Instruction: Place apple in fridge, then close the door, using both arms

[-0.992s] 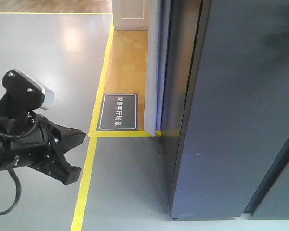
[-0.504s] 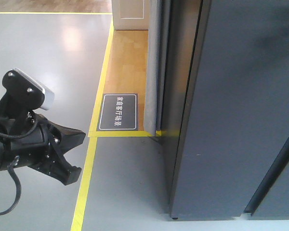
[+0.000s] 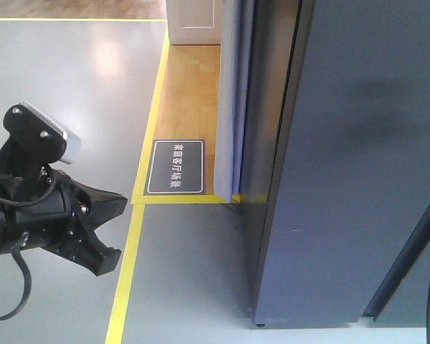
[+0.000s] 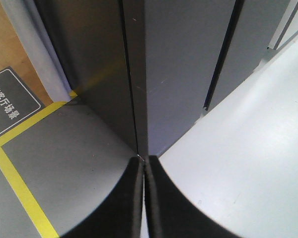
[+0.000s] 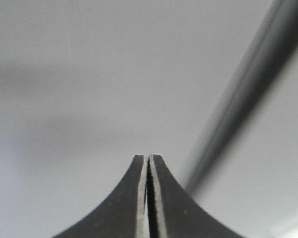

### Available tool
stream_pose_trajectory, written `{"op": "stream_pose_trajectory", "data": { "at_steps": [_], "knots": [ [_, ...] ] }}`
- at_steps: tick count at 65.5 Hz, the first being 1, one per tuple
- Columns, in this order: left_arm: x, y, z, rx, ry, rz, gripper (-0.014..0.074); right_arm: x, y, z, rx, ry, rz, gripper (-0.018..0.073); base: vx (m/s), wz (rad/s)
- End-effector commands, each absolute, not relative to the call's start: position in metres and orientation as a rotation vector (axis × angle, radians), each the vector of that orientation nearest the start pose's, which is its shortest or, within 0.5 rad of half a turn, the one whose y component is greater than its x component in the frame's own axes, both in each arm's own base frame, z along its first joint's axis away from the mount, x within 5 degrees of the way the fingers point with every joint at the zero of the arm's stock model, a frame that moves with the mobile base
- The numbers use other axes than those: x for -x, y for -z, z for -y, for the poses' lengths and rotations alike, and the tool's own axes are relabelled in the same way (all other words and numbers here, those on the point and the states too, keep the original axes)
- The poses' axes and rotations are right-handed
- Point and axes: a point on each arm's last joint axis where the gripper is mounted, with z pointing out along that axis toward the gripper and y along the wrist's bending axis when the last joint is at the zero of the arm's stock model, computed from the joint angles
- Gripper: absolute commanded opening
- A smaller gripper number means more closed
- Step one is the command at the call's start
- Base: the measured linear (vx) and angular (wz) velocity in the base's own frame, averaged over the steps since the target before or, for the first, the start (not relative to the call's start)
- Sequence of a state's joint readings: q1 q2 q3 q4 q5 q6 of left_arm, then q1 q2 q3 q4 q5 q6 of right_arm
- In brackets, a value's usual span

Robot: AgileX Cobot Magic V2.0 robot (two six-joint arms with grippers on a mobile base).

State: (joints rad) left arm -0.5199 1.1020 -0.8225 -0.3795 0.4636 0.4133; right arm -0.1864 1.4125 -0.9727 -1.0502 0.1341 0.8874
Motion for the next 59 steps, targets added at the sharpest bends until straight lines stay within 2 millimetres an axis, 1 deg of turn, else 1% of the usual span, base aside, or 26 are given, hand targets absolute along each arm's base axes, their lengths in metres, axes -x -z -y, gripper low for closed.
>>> {"op": "stream_pose_trajectory", "data": {
  "at_steps": [1,4,9,10,16,19,21,26,31,36,43,46,59],
  "knots": [
    [-0.192,-0.331,0.126,-0.671,0.453,-2.012,-0.0006,-0.304,-0.315,0.055,-0.04,0.391,-2.015,-0.0002,0.0,0.0],
    [-0.192,-0.331,0.126,-0.671,0.453,-2.012,-0.0006,-0.304,-0.312,0.049,-0.021,0.388,-2.048,-0.0002,0.0,0.0],
    [-0.192,-0.331,0.126,-0.672,0.453,-2.013,-0.0006,-0.302,-0.307,0.034,0.001,0.327,-2.113,-0.0002,0.0,0.0],
    [-0.192,-0.331,0.126,-0.672,0.453,-2.013,-0.0006,-0.302,-0.305,0.032,-0.016,0.302,-2.135,-0.0002,0.0,0.0],
    [-0.192,-0.331,0.126,-0.671,0.453,-2.012,-0.0006,-0.298,-0.3,0.018,0.046,0.224,-2.218,-0.0002,0.0,0.0],
    [-0.192,-0.331,0.126,-0.671,0.453,-2.012,-0.0006,-0.294,-0.299,0.012,0.043,0.16,-2.247,-0.0002,0.0,0.0],
    [-0.192,-0.331,0.126,-0.671,0.453,-2.012,-0.0006,-0.291,-0.301,0.008,0.072,0.135,-2.254,-0.0002,0.0,0.0],
    [-0.192,-0.331,0.126,-0.671,0.453,-2.012,-0.0006,-0.284,-0.307,0.003,0.07,0.046,-2.256,-0.0002,0.0,0.0],
    [-0.192,-0.331,0.126,-0.671,0.453,-2.012,-0.0006,-0.274,-0.318,-0.001,0.09,-0.001,-2.229,-0.0002,0.0,0.0],
    [-0.192,-0.331,0.126,-0.671,0.453,-2.012,-0.0006,-0.261,-0.331,-0.004,0.085,-0.041,-2.209,-0.0002,0.0,0.0],
    [-0.192,-0.331,0.126,-0.671,0.453,-2.012,-0.0006,-0.238,-0.34,-0.005,0.085,-0.045,-2.175,-0.0002,0.0,0.0],
    [-0.192,-0.331,0.126,-0.671,0.453,-2.012,-0.0006,-0.23,-0.338,-0.005,0.085,-0.045,-2.172,-0.0002,0.0,0.0],
    [-0.192,-0.331,0.126,-0.671,0.453,-2.012,-0.0006,-0.177,-0.327,-0.005,0.087,-0.048,-2.142,-0.0002,0.0,0.0]
  ]
}}
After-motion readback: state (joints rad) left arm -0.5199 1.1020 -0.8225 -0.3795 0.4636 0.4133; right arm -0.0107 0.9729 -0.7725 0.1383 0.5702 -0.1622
